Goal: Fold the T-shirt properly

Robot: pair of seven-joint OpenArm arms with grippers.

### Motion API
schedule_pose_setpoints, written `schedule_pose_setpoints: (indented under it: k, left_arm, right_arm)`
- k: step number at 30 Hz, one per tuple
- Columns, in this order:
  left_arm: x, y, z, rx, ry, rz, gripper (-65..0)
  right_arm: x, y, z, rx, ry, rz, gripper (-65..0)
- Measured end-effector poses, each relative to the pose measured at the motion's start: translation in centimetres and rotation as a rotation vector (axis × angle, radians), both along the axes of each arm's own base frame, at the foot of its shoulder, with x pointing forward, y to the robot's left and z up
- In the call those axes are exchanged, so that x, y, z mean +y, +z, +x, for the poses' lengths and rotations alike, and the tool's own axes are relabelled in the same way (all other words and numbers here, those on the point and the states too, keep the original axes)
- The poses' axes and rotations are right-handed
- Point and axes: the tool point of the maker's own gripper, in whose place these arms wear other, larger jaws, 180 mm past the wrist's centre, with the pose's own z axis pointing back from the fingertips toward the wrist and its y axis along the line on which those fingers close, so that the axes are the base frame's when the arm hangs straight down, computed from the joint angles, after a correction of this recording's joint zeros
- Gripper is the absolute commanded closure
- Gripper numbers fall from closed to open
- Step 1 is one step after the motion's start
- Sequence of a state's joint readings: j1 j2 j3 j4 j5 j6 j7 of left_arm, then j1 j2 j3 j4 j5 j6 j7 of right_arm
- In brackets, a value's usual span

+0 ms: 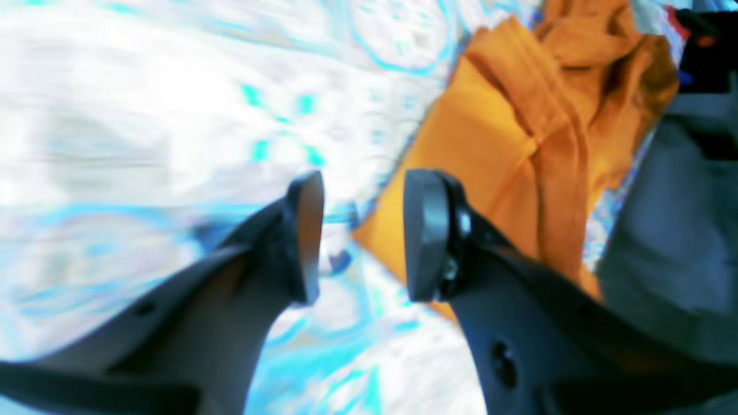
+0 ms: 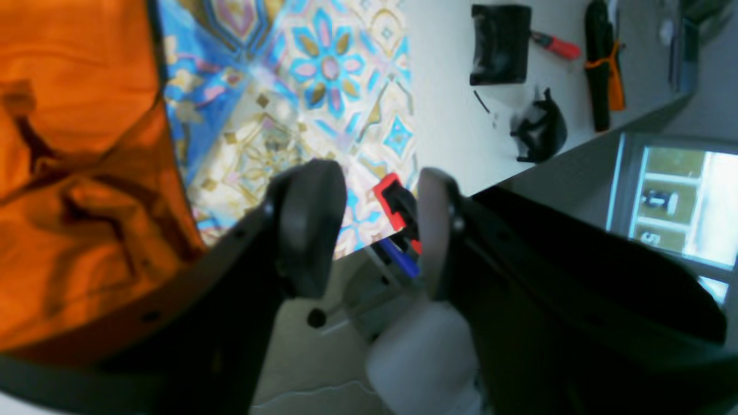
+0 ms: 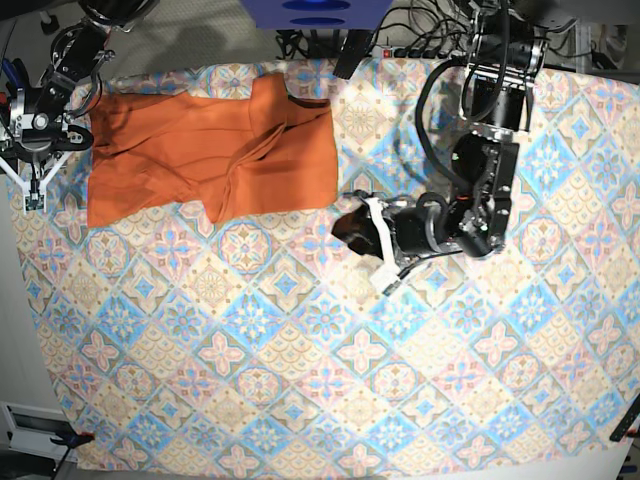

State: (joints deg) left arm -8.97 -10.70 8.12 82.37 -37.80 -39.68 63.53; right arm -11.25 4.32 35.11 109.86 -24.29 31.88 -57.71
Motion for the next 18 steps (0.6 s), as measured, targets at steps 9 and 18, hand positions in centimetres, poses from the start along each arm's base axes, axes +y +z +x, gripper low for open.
schedule_pose_setpoints:
  k: [9, 18]
  left_arm:
    - [9.9, -1.8, -3.2, 0.035, 0.142, 0.15, -21.3]
    - [11.6, -3.1, -5.4, 0.081, 0.179, 0.16, -21.3]
  right_arm:
    - [-3.2, 2.4, -1.6, 0.134, -0.181, 0.011, -46.5]
    - [-2.9, 0.5, -1.3, 0.241, -0.152, 0.036, -53.8]
